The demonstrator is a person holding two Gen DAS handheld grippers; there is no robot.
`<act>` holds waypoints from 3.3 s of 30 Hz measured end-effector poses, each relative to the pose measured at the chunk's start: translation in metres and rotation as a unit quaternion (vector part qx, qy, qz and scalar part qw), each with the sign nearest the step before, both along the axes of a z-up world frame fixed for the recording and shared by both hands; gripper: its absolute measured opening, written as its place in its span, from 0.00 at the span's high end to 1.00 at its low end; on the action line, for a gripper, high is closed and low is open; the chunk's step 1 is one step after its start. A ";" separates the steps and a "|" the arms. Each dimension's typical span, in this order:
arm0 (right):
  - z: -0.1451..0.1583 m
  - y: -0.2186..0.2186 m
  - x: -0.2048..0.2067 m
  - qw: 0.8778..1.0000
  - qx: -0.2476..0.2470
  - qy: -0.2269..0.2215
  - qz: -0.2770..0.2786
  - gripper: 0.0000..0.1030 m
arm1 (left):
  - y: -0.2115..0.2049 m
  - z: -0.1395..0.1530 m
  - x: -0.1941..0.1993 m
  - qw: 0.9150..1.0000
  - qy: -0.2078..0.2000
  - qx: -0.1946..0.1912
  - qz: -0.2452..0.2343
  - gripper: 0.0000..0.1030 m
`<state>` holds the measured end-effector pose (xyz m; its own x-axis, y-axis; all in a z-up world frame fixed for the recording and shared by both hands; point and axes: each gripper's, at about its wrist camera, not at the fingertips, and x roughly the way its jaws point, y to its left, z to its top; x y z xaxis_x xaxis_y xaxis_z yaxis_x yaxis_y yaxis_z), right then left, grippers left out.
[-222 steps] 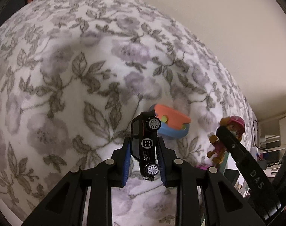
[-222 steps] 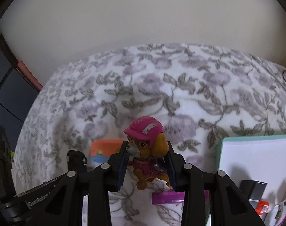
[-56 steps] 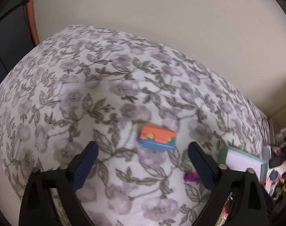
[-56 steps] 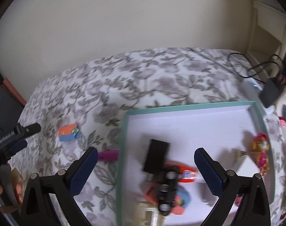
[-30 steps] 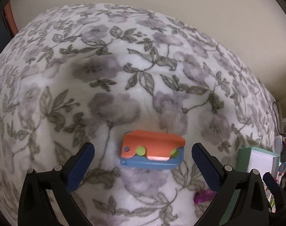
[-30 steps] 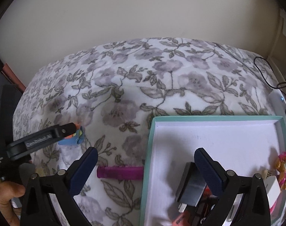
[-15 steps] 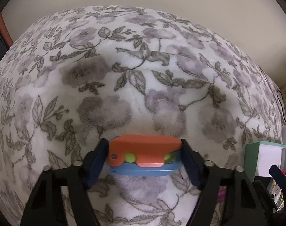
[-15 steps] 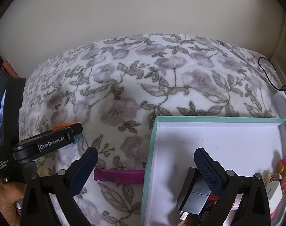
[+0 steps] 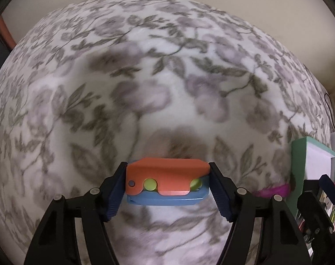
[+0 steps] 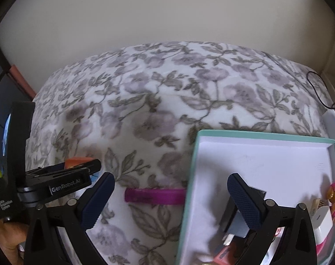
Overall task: Organize rigid objects
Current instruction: 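Close the left tool on the orange-and-blue block while the right tool moves toward the magenta lighter, then close the right tool on the magenta lighter while the left tool holds the orange block, then carry the orange block in the left tool while the right tool carries the magenta lighter over the tray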
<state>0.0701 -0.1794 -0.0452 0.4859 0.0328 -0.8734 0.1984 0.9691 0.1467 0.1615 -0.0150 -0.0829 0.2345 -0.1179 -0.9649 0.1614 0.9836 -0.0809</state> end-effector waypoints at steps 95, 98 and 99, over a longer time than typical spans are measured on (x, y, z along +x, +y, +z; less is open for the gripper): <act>0.067 0.002 -0.073 0.997 0.011 -0.079 -0.006 0.79 | 0.015 0.096 -0.063 0.991 -0.064 -0.120 -0.007 0.30; 0.077 -0.011 -0.087 0.996 0.002 -0.087 -0.019 0.79 | -0.001 0.108 -0.075 0.988 -0.076 -0.130 -0.022 0.30; 0.078 -0.015 -0.091 0.996 -0.001 -0.088 -0.023 0.79 | -0.005 0.110 -0.078 0.988 -0.079 -0.130 -0.027 0.30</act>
